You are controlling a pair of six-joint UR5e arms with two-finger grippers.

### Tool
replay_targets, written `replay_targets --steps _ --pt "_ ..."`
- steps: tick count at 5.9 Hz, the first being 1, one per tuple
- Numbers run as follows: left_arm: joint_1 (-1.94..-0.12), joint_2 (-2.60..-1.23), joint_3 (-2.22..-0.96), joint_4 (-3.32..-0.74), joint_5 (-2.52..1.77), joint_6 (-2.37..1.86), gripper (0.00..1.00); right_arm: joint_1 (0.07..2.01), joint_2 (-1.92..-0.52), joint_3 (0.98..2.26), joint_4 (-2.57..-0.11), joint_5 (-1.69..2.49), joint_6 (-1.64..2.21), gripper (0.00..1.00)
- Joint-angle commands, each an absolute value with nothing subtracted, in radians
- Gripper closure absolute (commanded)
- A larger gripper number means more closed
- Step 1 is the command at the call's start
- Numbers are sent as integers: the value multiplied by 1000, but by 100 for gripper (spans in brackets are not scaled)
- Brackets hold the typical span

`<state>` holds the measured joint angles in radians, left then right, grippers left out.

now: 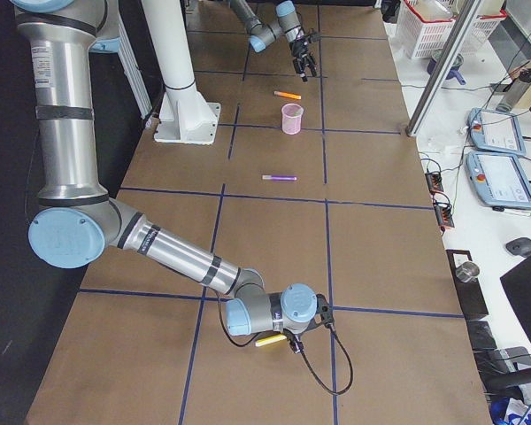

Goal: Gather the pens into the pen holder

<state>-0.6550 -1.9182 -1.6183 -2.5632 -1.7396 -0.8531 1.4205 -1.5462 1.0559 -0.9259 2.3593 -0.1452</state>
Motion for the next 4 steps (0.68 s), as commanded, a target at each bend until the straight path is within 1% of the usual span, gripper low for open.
replay_targets --steps 1,3,4 --pt "-655 -1916 -1618 -2563 -1740 -850 1 1420 -1548 1063 -922 2367 -153 100" --pt "-652 -1916 -1618 -2550 -1743 -851 1 1425 -1569 1162 -914 2408 -144 100" --pt "-649 -1916 -1620 -2542 -1743 -853 0 1439 -1569 1211 -867 2424 -111 100"
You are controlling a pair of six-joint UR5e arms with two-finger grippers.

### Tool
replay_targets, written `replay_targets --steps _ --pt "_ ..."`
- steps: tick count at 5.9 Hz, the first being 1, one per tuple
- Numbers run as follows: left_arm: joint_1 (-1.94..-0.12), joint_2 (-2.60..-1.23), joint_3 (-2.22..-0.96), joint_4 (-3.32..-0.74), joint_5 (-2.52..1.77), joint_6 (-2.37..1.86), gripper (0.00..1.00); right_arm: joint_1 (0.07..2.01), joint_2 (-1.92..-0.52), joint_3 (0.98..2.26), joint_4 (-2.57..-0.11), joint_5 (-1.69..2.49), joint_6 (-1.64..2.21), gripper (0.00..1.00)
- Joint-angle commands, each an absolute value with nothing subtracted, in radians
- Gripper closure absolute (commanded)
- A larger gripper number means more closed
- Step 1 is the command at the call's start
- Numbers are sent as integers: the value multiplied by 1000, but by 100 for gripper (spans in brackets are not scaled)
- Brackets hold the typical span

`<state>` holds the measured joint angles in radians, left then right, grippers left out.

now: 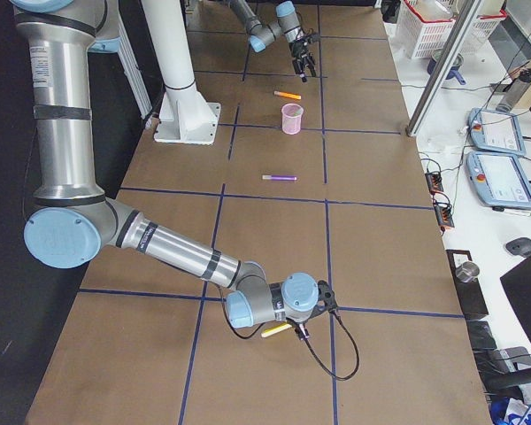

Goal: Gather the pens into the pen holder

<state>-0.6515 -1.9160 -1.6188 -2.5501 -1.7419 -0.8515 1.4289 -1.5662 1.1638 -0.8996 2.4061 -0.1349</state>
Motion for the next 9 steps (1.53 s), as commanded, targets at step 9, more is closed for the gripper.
replay_targets --steps 9 --pt "-572 -1953 -1606 -2168 -1885 -865 1 848 -1332 1748 -362 1715 985 100"
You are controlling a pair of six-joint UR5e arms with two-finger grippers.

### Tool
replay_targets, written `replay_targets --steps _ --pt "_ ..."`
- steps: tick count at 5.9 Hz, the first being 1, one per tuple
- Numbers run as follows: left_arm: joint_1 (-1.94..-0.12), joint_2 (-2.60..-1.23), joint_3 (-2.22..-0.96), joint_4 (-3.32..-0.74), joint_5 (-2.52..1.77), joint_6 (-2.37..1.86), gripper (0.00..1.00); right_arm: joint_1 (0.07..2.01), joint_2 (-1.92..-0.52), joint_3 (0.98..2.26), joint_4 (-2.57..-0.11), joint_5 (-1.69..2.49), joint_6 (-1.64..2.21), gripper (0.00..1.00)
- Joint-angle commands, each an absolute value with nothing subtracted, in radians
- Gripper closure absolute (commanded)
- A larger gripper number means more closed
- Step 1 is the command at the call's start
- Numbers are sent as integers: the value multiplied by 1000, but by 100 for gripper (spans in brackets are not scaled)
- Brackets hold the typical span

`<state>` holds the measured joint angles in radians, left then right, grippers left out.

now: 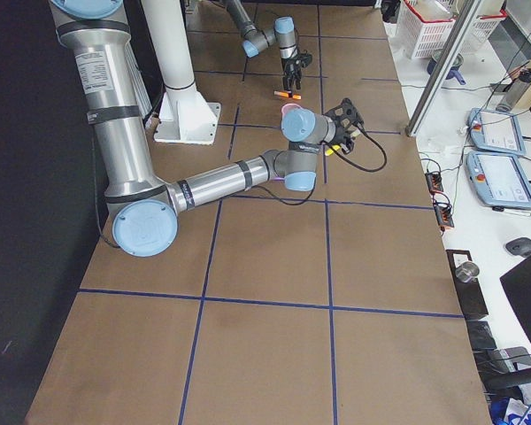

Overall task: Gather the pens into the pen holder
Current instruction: 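Grasp the orange highlighter with the left gripper while the right gripper lifts the yellow highlighter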

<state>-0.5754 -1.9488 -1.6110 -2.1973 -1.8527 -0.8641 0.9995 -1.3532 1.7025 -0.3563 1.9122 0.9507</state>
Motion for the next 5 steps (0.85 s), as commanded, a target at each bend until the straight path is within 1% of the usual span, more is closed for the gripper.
replay_targets --steps 1,2,3,5 --pt "-574 -1951 -1605 -2166 -1885 -865 1 813 -1292 1752 -389 1674 985 100" --pt "-574 -1951 -1603 -2166 -1885 -865 1 801 -1254 1762 -438 1668 986 100" --pt "-574 -1951 -1603 -2166 -1885 -865 1 745 -1229 1760 -454 1613 986 100" --pt "-581 -1951 -1603 -2151 -1887 -853 1 582 -1172 1761 -520 1412 982 100"
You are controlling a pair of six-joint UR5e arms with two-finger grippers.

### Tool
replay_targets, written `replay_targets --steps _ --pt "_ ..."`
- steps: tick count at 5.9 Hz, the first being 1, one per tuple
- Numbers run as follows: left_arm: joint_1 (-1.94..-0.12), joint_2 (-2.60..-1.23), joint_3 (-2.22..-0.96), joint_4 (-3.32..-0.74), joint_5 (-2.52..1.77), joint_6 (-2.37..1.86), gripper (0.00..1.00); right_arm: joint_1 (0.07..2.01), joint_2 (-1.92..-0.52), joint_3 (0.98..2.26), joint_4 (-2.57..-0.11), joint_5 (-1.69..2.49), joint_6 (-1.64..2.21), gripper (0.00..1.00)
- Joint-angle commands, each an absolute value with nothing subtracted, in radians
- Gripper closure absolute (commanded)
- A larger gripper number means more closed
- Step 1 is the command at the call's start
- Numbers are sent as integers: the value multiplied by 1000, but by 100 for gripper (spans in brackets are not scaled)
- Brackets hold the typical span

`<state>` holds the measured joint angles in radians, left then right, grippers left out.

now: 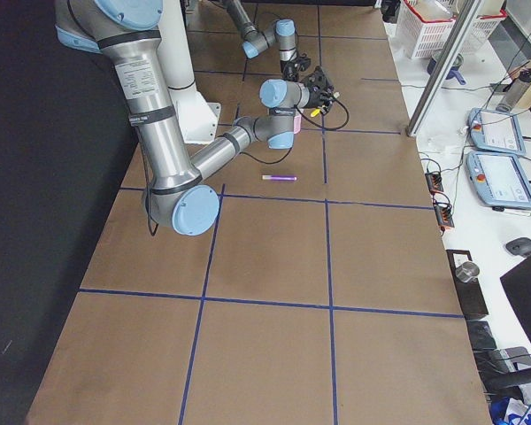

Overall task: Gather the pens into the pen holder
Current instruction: 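Grasp the orange highlighter with the left gripper while the right gripper lifts the yellow highlighter, then carry the yellow highlighter over the cup and lower it in with the right gripper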

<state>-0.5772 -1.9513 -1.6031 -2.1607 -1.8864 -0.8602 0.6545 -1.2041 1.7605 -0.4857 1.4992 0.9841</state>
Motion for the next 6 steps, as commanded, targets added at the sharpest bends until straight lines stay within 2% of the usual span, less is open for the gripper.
replay_targets --steps 1,4,6 --pt "-584 -1954 -1605 -2123 -1888 -851 1 510 -1136 1758 -584 1322 968 100" --pt "-584 -1959 -1603 -2123 -1887 -851 1 340 -1062 1749 -697 1116 962 100" --pt "-586 -1959 -1603 -2123 -1887 -851 1 307 -1060 1718 -701 1082 924 100"
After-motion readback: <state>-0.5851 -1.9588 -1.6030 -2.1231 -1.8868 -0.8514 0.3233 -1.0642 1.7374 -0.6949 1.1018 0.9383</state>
